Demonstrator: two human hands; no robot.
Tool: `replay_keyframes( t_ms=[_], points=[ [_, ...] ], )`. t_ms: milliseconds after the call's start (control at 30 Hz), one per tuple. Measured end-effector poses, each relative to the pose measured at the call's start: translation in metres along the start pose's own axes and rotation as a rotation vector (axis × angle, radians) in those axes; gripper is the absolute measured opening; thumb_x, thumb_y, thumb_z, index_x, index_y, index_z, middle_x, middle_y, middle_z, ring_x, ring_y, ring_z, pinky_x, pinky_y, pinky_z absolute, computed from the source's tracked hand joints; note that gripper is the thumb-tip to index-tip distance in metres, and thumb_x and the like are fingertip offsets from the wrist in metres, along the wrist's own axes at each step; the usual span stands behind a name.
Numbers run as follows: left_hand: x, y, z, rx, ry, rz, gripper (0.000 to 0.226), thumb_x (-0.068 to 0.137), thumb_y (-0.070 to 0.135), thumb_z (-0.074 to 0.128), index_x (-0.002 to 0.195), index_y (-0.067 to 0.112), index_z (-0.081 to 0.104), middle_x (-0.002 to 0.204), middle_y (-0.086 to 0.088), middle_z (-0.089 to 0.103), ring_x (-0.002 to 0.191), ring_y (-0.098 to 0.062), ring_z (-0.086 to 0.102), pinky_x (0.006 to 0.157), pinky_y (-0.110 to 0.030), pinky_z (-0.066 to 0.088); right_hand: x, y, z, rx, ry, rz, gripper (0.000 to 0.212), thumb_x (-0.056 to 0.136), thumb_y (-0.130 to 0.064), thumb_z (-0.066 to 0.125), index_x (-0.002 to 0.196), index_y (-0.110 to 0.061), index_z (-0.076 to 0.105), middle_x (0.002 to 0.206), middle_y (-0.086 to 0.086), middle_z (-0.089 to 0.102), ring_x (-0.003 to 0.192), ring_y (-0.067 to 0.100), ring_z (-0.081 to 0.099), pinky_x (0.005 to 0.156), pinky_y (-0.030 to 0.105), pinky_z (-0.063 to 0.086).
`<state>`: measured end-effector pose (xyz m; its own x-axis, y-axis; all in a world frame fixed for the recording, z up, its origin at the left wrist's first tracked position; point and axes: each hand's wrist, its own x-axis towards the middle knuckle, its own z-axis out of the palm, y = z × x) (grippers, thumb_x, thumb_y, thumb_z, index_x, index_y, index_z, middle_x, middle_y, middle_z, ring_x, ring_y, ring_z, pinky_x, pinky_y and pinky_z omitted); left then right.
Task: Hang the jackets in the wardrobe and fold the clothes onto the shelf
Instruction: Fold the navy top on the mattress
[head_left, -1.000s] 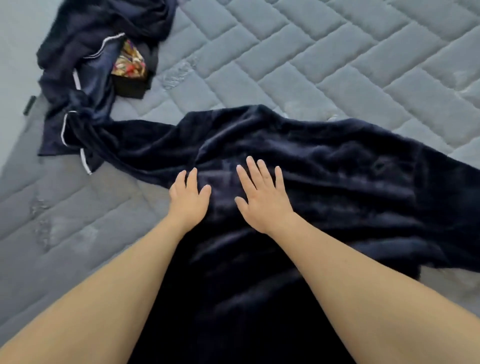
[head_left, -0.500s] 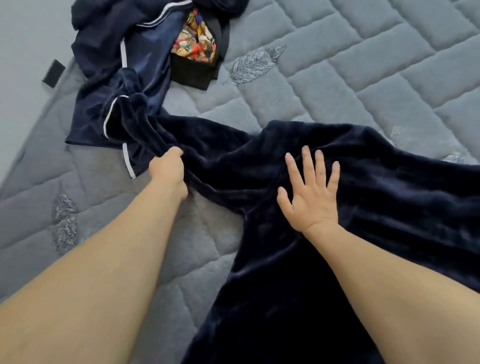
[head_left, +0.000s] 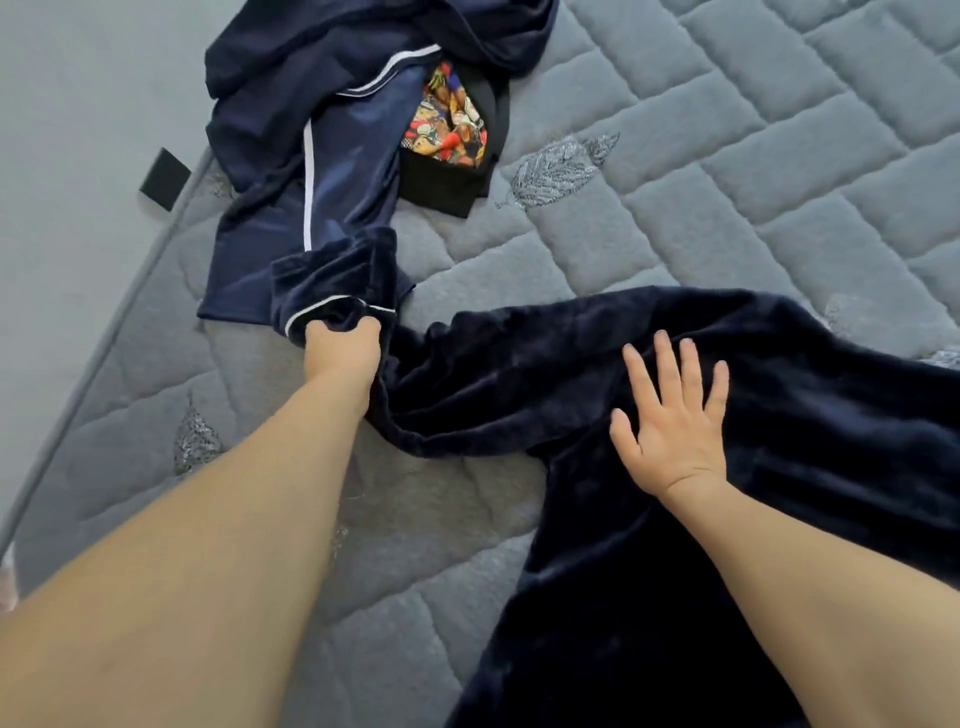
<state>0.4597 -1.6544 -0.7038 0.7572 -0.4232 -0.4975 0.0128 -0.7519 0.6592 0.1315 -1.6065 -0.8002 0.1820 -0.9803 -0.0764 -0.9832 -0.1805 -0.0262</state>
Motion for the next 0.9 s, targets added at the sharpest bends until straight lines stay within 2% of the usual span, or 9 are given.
replay_keyframes(
  t_ms=[100, 167, 300, 367, 433, 500, 600, 700, 900],
  points=[
    [0.000, 0.011, -0.006, -0.030, 0.041, 0.103, 0.039, 0.100, 0.032, 0.042, 0.123, 0.004, 0.056, 0.130, -0.020, 0.057, 0.117, -0.040, 0.053, 0.086, -0.035, 0.038, 0.000, 0.001, 0.001, 0.000, 0.011, 0.011, 0.074, 0.089, -0.051, 0.032, 0.156, -0.025, 0.016, 0.163, 0.010, 0.011, 0.150, 0.033, 0.005, 0.118, 0.061, 0.002],
    [-0.003, 0.021, -0.018, -0.335, 0.012, 0.097, 0.042, 0.104, 0.037, 0.039, 0.129, 0.009, 0.056, 0.131, -0.016, 0.060, 0.118, -0.036, 0.056, 0.096, -0.037, 0.045, 0.000, 0.002, 0.000, 0.005, 0.014, 0.002, 0.074, 0.089, -0.051, 0.032, 0.156, -0.025, 0.016, 0.163, 0.011, 0.011, 0.150, 0.034, 0.006, 0.117, 0.062, 0.003],
    [-0.009, -0.005, -0.043, -0.770, -0.020, -0.322, 0.047, 0.099, 0.056, 0.034, 0.120, 0.028, 0.065, 0.119, -0.002, 0.070, 0.103, -0.024, 0.067, 0.084, -0.042, 0.056, 0.000, 0.001, 0.000, 0.018, 0.028, 0.003, 0.073, 0.089, -0.051, 0.031, 0.156, -0.024, 0.017, 0.163, 0.011, 0.011, 0.150, 0.034, 0.006, 0.117, 0.062, 0.003],
    [-0.020, -0.030, -0.041, -0.620, 0.098, -0.524, 0.047, 0.097, 0.046, 0.032, 0.128, 0.025, 0.059, 0.132, -0.001, 0.062, 0.113, -0.025, 0.060, 0.099, -0.044, 0.047, 0.000, 0.000, 0.000, 0.022, 0.025, 0.000, 0.073, 0.090, -0.050, 0.030, 0.156, -0.024, 0.016, 0.163, 0.011, 0.011, 0.150, 0.033, 0.005, 0.117, 0.062, 0.003],
    [-0.042, -0.042, -0.022, -0.328, 0.262, -0.462, 0.047, 0.094, 0.033, 0.039, 0.138, 0.020, 0.050, 0.143, -0.007, 0.050, 0.124, -0.032, 0.051, 0.108, -0.040, 0.039, 0.000, 0.001, 0.001, 0.034, 0.018, 0.004, 0.072, 0.090, -0.050, 0.030, 0.157, -0.024, 0.016, 0.163, 0.011, 0.010, 0.150, 0.033, 0.004, 0.117, 0.062, 0.002],
    [-0.067, -0.039, 0.004, 0.118, 0.299, 0.060, 0.044, 0.091, 0.023, 0.048, 0.134, 0.014, 0.051, 0.138, -0.015, 0.048, 0.123, -0.035, 0.048, 0.101, -0.036, 0.036, -0.001, 0.000, 0.001, 0.033, 0.017, 0.003, 0.072, 0.091, -0.050, 0.030, 0.157, -0.024, 0.015, 0.163, 0.011, 0.009, 0.150, 0.033, 0.004, 0.117, 0.062, 0.002],
    [-0.094, -0.037, 0.048, 0.434, -0.157, 0.748, 0.050, 0.093, 0.029, 0.047, 0.142, 0.019, 0.044, 0.148, -0.011, 0.036, 0.132, -0.032, 0.034, 0.108, -0.042, 0.028, 0.001, -0.002, -0.001, 0.024, 0.020, 0.005, 0.072, 0.091, -0.051, 0.030, 0.157, -0.025, 0.015, 0.163, 0.011, 0.009, 0.150, 0.033, 0.004, 0.118, 0.061, 0.002],
    [-0.089, -0.058, 0.078, 0.849, -0.571, 0.696, 0.057, 0.100, 0.046, 0.029, 0.154, 0.042, 0.010, 0.164, 0.010, -0.005, 0.150, -0.016, -0.010, 0.116, -0.060, -0.001, -0.003, -0.003, -0.009, 0.086, 0.027, 0.016, 0.069, 0.093, -0.050, 0.029, 0.156, -0.026, 0.015, 0.164, 0.009, 0.009, 0.151, 0.029, 0.004, 0.119, 0.058, 0.000],
    [-0.087, -0.076, 0.103, 1.194, -0.402, 0.532, 0.072, 0.088, 0.054, 0.017, 0.150, 0.046, -0.019, 0.157, 0.014, -0.034, 0.143, -0.016, -0.036, 0.103, -0.076, -0.014, -0.010, 0.086, -0.029, 0.144, 0.092, 0.234, 0.066, 0.096, -0.047, 0.027, 0.156, -0.021, 0.018, 0.163, 0.007, 0.013, 0.149, 0.025, 0.014, 0.120, 0.052, -0.002]
  ],
)
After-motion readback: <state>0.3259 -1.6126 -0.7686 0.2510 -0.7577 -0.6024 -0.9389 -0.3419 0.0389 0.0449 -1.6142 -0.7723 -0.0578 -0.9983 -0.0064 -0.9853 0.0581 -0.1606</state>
